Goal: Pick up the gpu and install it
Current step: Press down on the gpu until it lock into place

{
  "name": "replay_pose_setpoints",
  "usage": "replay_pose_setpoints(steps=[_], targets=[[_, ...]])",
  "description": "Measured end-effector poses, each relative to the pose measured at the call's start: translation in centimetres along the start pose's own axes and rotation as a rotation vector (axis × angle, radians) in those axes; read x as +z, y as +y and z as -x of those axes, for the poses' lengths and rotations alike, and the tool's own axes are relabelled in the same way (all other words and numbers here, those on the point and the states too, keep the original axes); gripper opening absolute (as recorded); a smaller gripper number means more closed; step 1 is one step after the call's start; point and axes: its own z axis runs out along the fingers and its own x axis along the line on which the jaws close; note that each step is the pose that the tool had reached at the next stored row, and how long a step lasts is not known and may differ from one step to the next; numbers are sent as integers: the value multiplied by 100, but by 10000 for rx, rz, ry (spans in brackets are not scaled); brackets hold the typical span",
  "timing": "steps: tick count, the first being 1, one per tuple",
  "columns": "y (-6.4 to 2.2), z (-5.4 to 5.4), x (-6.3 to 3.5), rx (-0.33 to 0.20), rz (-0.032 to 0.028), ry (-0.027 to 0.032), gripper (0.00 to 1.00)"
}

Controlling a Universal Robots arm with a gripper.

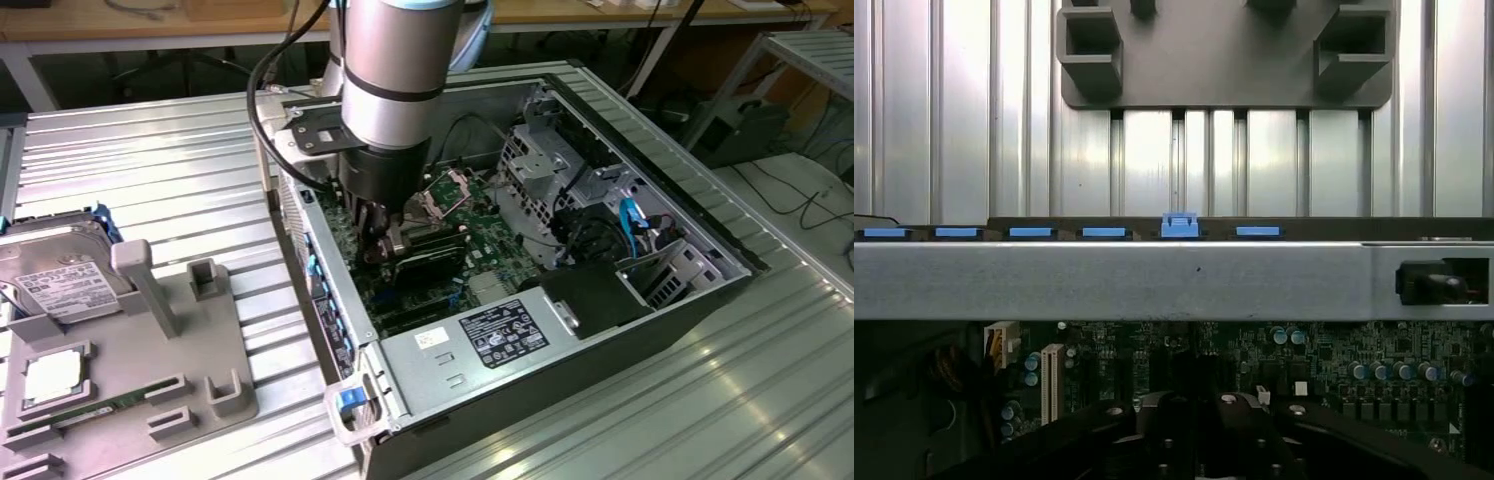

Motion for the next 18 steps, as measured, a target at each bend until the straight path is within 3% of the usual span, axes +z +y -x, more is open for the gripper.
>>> replay_pose_setpoints(steps=[4,6,7,8,14,18], targets=[[-2,3,13,2,6,8,11],[2,4,-39,1,-25,-75,11],[4,1,-69,-1,-30,-81,11],[8,-3,-122,-1,-26,-60,11],[15,-6,-205,-1,-52,-60,11],[26,-12,-374,-1,-52,-59,11]])
